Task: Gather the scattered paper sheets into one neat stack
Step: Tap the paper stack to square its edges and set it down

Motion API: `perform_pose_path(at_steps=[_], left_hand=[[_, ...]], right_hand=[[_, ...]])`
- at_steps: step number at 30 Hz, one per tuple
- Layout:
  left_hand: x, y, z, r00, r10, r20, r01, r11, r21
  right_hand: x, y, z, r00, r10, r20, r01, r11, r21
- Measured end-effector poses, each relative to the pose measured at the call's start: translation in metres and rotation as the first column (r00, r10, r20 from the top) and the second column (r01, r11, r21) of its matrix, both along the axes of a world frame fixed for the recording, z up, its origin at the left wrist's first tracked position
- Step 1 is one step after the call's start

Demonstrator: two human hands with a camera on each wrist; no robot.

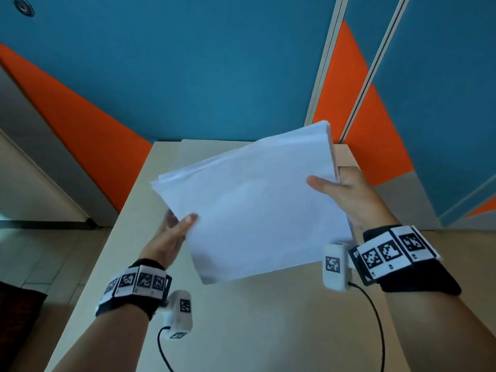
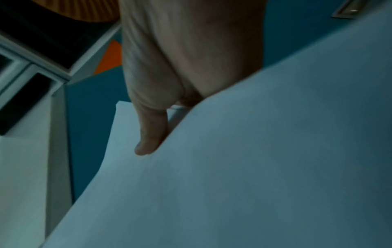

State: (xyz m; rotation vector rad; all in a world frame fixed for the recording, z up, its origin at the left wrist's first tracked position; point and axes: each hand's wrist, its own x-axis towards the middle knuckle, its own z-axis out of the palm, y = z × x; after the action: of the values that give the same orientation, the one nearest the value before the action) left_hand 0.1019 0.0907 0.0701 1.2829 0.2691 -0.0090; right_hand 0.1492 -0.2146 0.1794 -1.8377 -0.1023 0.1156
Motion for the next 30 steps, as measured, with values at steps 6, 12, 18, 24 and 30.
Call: perform_pose_path(at_steps=[6, 12, 18, 24, 30], left_hand=[[0.005, -0.012, 0.004, 0.999, -0.049, -0.004, 0.049, 0.997, 0.056], [0.013, -0.040, 0.036, 0.982, 0.106, 0.158, -0.137, 0.970, 0.201], [0.010, -0.017, 0.014, 0.996, -0.031, 0.078, 0.008, 0.959, 0.284], [0.002, -0.011, -0.003, 0.993, -0.089, -0.082, 0.114, 0.915, 0.386], [0.014, -0.002, -0.005, 0.995, -0.094, -0.018, 0.095, 0.944, 0.315]], right_hand=[[-0.006, 0.006, -0.037, 0.994, -0.011, -0.113, 0.018, 0.998, 0.063], [-0.008, 0.015, -0.061, 0.981, -0.184, -0.063, 0.193, 0.959, 0.209], [-0.011, 0.004, -0.085, 0.971, -0.197, -0.135, 0.224, 0.947, 0.229], [-0.025, 0.004, -0.112, 0.958, -0.138, -0.253, 0.177, 0.975, 0.137], [-0.012, 0.003, -0.112, 0.972, -0.088, -0.216, 0.117, 0.985, 0.126]])
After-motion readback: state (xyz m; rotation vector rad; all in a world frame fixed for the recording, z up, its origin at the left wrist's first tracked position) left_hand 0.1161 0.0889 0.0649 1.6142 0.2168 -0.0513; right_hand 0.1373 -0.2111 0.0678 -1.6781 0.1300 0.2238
